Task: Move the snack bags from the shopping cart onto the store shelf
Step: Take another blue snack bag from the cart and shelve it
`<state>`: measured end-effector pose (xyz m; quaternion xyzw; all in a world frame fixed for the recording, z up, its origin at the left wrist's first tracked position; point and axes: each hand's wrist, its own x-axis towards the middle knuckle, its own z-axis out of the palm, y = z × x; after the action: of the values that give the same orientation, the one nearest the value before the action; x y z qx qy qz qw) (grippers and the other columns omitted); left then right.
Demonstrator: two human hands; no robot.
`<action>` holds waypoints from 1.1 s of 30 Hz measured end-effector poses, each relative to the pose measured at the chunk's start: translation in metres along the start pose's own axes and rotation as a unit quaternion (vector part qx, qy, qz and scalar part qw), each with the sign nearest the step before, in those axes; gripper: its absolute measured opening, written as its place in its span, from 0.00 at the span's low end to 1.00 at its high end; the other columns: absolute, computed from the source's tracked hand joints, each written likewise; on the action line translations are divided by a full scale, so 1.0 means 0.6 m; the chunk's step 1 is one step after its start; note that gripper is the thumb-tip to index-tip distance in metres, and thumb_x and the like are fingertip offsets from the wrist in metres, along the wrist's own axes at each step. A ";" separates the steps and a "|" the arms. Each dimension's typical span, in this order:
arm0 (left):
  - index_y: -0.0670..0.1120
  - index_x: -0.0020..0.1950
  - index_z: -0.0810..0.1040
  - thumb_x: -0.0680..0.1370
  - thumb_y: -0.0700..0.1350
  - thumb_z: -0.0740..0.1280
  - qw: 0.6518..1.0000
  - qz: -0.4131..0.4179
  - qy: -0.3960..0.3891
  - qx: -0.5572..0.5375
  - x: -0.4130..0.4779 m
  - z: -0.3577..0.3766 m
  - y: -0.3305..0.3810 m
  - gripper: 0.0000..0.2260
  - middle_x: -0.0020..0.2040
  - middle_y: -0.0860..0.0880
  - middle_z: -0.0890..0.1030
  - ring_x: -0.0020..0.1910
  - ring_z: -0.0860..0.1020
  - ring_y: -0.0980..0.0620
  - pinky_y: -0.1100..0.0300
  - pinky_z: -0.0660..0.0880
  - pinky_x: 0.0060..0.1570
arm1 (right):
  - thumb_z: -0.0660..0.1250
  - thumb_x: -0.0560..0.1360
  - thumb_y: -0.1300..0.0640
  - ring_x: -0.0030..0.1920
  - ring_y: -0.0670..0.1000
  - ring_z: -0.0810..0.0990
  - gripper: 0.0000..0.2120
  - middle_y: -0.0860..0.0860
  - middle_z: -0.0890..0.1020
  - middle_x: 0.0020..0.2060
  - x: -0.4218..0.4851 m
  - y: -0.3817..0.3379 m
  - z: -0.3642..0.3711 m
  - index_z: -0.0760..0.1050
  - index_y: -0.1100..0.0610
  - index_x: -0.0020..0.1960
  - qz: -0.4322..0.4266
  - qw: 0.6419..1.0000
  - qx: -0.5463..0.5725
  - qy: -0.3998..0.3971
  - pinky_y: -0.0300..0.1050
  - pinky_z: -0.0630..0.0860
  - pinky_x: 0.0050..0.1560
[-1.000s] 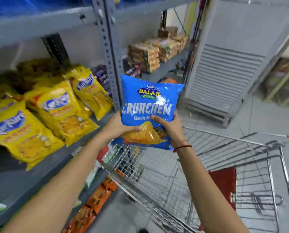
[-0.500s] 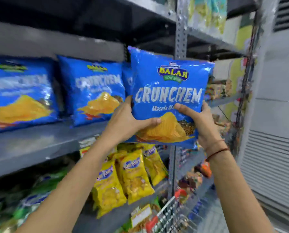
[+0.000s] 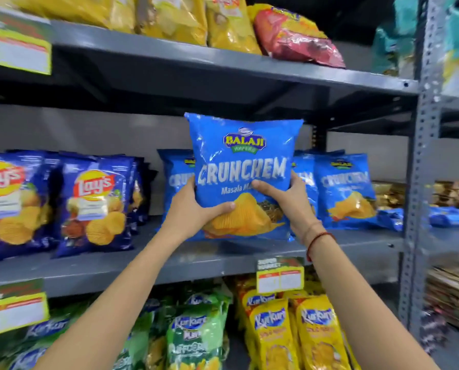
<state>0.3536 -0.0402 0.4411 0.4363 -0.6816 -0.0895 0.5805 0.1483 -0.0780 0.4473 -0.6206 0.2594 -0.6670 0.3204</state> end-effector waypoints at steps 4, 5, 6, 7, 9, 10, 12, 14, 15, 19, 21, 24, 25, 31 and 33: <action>0.52 0.62 0.68 0.60 0.57 0.77 0.999 -0.040 0.016 0.025 0.004 -0.040 -0.057 0.35 0.57 0.55 0.76 0.53 0.74 0.56 0.62 0.70 0.49 | 0.81 0.60 0.51 0.49 0.47 0.85 0.28 0.49 0.86 0.50 0.023 0.051 0.069 0.77 0.53 0.57 0.019 0.999 -0.015 -0.021 0.43 0.83 0.48; 0.52 0.63 0.68 0.60 0.57 0.77 0.998 -0.045 0.019 0.030 0.006 -0.046 -0.069 0.35 0.58 0.54 0.76 0.54 0.74 0.56 0.61 0.70 0.49 | 0.81 0.61 0.52 0.50 0.48 0.85 0.28 0.50 0.85 0.51 0.028 0.062 0.082 0.76 0.55 0.58 0.026 0.999 -0.014 -0.024 0.43 0.83 0.49; 0.51 0.63 0.68 0.60 0.58 0.77 0.998 -0.051 0.020 0.034 0.008 -0.051 -0.081 0.36 0.59 0.54 0.76 0.54 0.74 0.55 0.61 0.71 0.49 | 0.80 0.62 0.54 0.50 0.49 0.85 0.28 0.51 0.85 0.52 0.032 0.072 0.094 0.76 0.56 0.59 0.032 0.999 -0.012 -0.028 0.44 0.83 0.50; 0.51 0.63 0.68 0.60 0.58 0.77 0.997 -0.057 0.021 0.040 0.011 -0.054 -0.092 0.36 0.59 0.53 0.77 0.55 0.75 0.55 0.60 0.72 0.50 | 0.80 0.63 0.55 0.51 0.50 0.85 0.27 0.51 0.85 0.52 0.036 0.082 0.104 0.76 0.57 0.59 0.035 0.999 -0.010 -0.030 0.43 0.82 0.49; 0.51 0.63 0.68 0.59 0.59 0.77 0.996 -0.073 0.024 0.050 0.016 -0.057 -0.111 0.37 0.59 0.53 0.77 0.55 0.75 0.54 0.58 0.73 0.50 | 0.79 0.63 0.56 0.50 0.47 0.84 0.24 0.50 0.85 0.51 0.042 0.099 0.116 0.76 0.55 0.57 0.036 0.999 -0.011 -0.033 0.37 0.81 0.44; 0.52 0.63 0.68 0.59 0.60 0.77 0.995 -0.080 0.024 0.051 0.018 -0.057 -0.118 0.37 0.58 0.53 0.77 0.54 0.75 0.54 0.59 0.73 0.49 | 0.79 0.63 0.55 0.49 0.44 0.84 0.22 0.48 0.85 0.50 0.044 0.106 0.119 0.77 0.52 0.55 0.036 0.999 -0.013 -0.033 0.34 0.80 0.42; 0.52 0.62 0.68 0.58 0.60 0.76 0.995 -0.087 0.028 0.051 0.024 -0.055 -0.128 0.36 0.56 0.55 0.76 0.52 0.75 0.56 0.65 0.71 0.44 | 0.79 0.63 0.53 0.47 0.41 0.83 0.20 0.45 0.84 0.48 0.049 0.117 0.123 0.76 0.47 0.51 0.038 0.999 -0.019 -0.029 0.33 0.79 0.41; 0.51 0.62 0.69 0.59 0.60 0.77 0.994 -0.092 0.031 0.053 0.031 -0.053 -0.136 0.35 0.54 0.56 0.76 0.50 0.74 0.57 0.70 0.68 0.39 | 0.79 0.62 0.50 0.48 0.43 0.83 0.21 0.45 0.84 0.48 0.057 0.126 0.125 0.76 0.47 0.51 0.043 0.998 -0.029 -0.030 0.36 0.78 0.45; 0.51 0.61 0.69 0.59 0.60 0.77 0.993 -0.098 0.029 0.054 0.034 -0.052 -0.139 0.35 0.53 0.57 0.75 0.49 0.74 0.58 0.71 0.67 0.38 | 0.79 0.62 0.49 0.49 0.43 0.83 0.21 0.45 0.84 0.48 0.061 0.130 0.126 0.76 0.48 0.52 0.046 0.998 -0.034 -0.031 0.38 0.78 0.46; 0.54 0.57 0.69 0.59 0.60 0.76 0.990 -0.130 0.013 0.047 0.045 -0.049 -0.147 0.31 0.52 0.56 0.75 0.45 0.74 0.59 0.72 0.68 0.36 | 0.79 0.63 0.50 0.48 0.44 0.82 0.21 0.44 0.83 0.46 0.075 0.141 0.132 0.76 0.50 0.52 0.058 0.997 -0.051 -0.026 0.34 0.77 0.43; 0.52 0.59 0.69 0.60 0.61 0.76 0.988 -0.143 0.009 0.056 0.049 -0.050 -0.148 0.33 0.51 0.56 0.75 0.45 0.74 0.59 0.72 0.67 0.35 | 0.79 0.64 0.51 0.47 0.45 0.82 0.22 0.47 0.83 0.47 0.080 0.145 0.135 0.76 0.53 0.54 0.066 0.996 -0.059 -0.018 0.31 0.76 0.39; 0.49 0.62 0.68 0.61 0.60 0.75 0.986 -0.157 -0.002 0.063 0.048 -0.050 -0.151 0.34 0.56 0.53 0.77 0.47 0.74 0.56 0.70 0.68 0.36 | 0.78 0.64 0.49 0.48 0.50 0.81 0.25 0.50 0.82 0.48 0.080 0.147 0.138 0.76 0.57 0.56 0.079 0.993 -0.085 -0.002 0.34 0.76 0.41; 0.48 0.63 0.68 0.62 0.60 0.75 0.985 -0.159 -0.008 0.066 0.046 -0.050 -0.151 0.35 0.58 0.51 0.77 0.49 0.75 0.55 0.68 0.70 0.38 | 0.78 0.64 0.47 0.50 0.51 0.81 0.26 0.50 0.82 0.48 0.079 0.146 0.140 0.75 0.57 0.56 0.081 0.991 -0.102 0.006 0.38 0.75 0.45; 0.47 0.71 0.60 0.67 0.53 0.74 0.983 -0.095 0.020 0.159 0.000 -0.072 -0.131 0.37 0.65 0.46 0.70 0.64 0.70 0.47 0.52 0.70 0.61 | 0.75 0.68 0.47 0.68 0.60 0.70 0.42 0.59 0.74 0.66 0.058 0.125 0.161 0.60 0.62 0.73 0.045 0.974 -0.205 0.083 0.52 0.67 0.67; 0.49 0.70 0.61 0.69 0.54 0.72 0.980 -0.047 0.044 0.188 -0.030 -0.096 -0.121 0.34 0.64 0.48 0.69 0.63 0.69 0.51 0.56 0.69 0.59 | 0.73 0.70 0.48 0.70 0.62 0.65 0.41 0.62 0.69 0.69 0.044 0.110 0.176 0.58 0.63 0.74 -0.027 0.951 -0.279 0.130 0.54 0.63 0.68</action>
<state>0.4382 -0.0493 0.4008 0.5728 -0.6388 0.0323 0.5126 0.2595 -0.1361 0.4257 -0.6000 0.4579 -0.6512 0.0793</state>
